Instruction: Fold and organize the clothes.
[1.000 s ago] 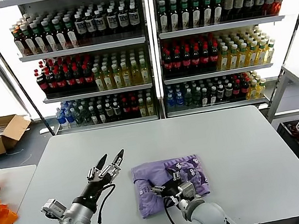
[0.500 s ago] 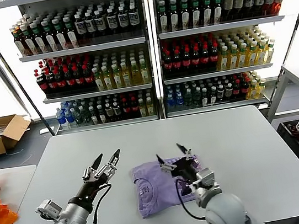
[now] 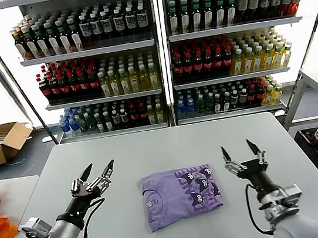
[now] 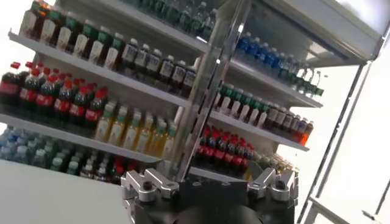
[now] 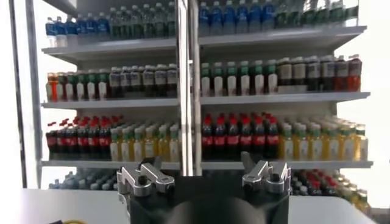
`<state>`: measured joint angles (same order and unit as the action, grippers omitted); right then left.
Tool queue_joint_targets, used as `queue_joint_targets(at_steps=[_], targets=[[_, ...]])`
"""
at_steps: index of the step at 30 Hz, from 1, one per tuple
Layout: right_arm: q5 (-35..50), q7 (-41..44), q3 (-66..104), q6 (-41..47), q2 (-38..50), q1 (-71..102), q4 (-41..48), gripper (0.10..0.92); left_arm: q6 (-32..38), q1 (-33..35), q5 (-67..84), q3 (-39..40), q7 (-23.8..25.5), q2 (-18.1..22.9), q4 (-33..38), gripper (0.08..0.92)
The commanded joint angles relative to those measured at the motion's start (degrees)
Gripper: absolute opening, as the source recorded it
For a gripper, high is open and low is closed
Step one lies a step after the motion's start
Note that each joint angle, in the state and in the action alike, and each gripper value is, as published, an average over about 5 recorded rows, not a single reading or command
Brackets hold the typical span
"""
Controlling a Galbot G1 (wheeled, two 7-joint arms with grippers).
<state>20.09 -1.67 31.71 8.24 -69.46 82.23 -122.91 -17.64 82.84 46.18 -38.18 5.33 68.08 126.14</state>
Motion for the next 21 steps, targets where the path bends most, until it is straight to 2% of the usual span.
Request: queue_joint_targets(at_steps=[1,13,21], targets=[[0.03,5.3,15.74,-9.48,-2.04,14.09,-2.68,0.823,-1.38,2.94,-6.79,-7.85,3.4,2.56,2.91,0.823],[-0.25,5.42,16.1,-10.8,-2.98,13.17,0.93,0.823,-1.27,2.63,-6.93,-15.26,7.68,3.37,0.09,0.823],[0.91,5.97,17.03,-9.85,-2.48,12.2,2.13,0.823,-1.42,2.67,-6.38,-19.56,12.23,4.43,-2.76,0.823]])
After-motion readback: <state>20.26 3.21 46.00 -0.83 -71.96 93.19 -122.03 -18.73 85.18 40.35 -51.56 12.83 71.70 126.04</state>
